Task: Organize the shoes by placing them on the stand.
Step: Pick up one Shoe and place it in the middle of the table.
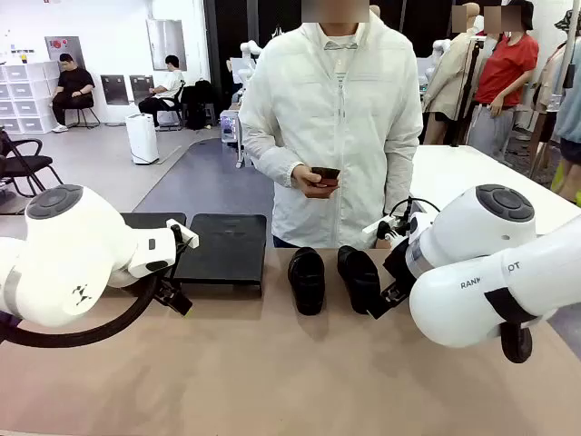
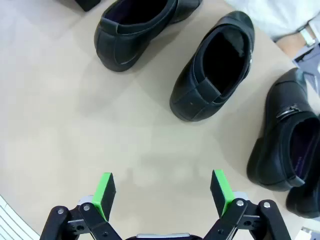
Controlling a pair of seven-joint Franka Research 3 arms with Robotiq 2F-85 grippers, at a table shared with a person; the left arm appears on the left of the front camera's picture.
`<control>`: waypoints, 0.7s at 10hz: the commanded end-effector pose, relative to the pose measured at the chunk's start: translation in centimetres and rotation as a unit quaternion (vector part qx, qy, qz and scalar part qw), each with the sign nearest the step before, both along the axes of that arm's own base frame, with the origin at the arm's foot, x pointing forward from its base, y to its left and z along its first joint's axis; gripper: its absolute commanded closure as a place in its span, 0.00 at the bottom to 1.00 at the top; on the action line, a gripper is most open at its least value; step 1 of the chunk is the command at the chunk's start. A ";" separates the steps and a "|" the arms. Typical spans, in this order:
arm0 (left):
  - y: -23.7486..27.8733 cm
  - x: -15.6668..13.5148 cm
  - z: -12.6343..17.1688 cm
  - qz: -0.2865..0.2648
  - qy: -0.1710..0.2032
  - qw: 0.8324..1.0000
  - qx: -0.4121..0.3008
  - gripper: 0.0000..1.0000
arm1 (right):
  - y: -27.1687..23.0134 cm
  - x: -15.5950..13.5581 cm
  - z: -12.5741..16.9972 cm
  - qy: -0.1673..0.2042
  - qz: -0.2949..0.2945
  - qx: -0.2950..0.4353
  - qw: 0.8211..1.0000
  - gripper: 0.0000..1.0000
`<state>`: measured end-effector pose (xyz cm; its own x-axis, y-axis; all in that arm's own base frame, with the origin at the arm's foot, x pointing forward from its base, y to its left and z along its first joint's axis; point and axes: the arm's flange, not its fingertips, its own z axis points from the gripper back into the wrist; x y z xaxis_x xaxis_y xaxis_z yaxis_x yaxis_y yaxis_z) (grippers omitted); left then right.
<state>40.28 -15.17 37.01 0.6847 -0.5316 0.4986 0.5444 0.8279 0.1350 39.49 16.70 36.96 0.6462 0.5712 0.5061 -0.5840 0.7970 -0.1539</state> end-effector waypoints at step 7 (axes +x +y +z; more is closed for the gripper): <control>0.0 0.0 0.0 0.000 0.000 1.000 0.000 0.00 | 0.0 0.0 0.0 0.000 0.000 0.000 1.000 0.00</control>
